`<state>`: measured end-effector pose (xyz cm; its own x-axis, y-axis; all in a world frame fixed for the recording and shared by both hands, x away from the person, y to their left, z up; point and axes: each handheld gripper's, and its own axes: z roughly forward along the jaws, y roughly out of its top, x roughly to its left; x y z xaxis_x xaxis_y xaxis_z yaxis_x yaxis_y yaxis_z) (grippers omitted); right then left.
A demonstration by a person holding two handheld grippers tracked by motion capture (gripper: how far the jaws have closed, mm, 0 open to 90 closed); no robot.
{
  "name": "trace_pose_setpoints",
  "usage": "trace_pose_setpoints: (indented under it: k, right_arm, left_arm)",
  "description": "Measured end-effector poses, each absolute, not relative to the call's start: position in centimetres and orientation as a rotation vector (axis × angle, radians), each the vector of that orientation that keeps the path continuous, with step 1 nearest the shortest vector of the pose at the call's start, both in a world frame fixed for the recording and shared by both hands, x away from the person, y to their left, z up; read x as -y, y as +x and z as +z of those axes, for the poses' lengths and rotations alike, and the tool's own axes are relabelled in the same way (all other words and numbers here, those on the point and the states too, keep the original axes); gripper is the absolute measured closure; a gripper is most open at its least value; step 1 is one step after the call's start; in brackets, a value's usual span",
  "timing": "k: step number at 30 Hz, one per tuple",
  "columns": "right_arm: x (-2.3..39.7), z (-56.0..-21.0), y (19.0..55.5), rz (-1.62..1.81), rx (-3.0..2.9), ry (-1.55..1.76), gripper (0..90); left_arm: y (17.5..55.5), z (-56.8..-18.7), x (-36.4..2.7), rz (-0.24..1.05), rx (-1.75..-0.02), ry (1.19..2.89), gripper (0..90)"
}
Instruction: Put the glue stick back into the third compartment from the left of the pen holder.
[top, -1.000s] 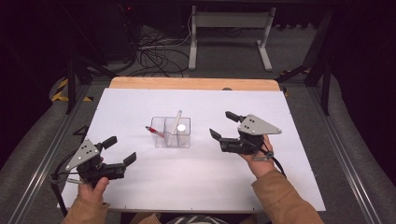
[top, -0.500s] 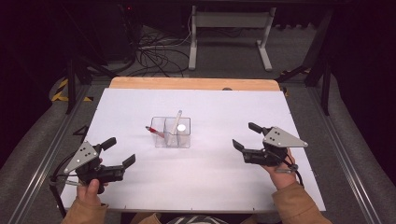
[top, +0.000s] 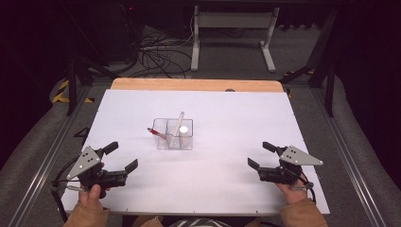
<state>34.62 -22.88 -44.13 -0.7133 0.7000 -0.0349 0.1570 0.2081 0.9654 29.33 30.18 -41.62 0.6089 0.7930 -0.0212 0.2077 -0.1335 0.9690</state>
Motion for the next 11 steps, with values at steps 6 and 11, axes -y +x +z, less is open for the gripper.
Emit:
trace_pose_setpoints:
  k: [6,11]
  right_arm:
    - [22.67,-44.9,34.79,1.527,-2.053,0.791,15.8]
    - [23.0,-44.78,34.91,1.577,-2.07,0.842,11.7]
  left_arm:
    - [29.4,-41.92,-30.05,0.635,-0.827,1.674,6.7]
    - [29.45,-42.35,-29.94,0.614,-0.818,1.674,6.7]
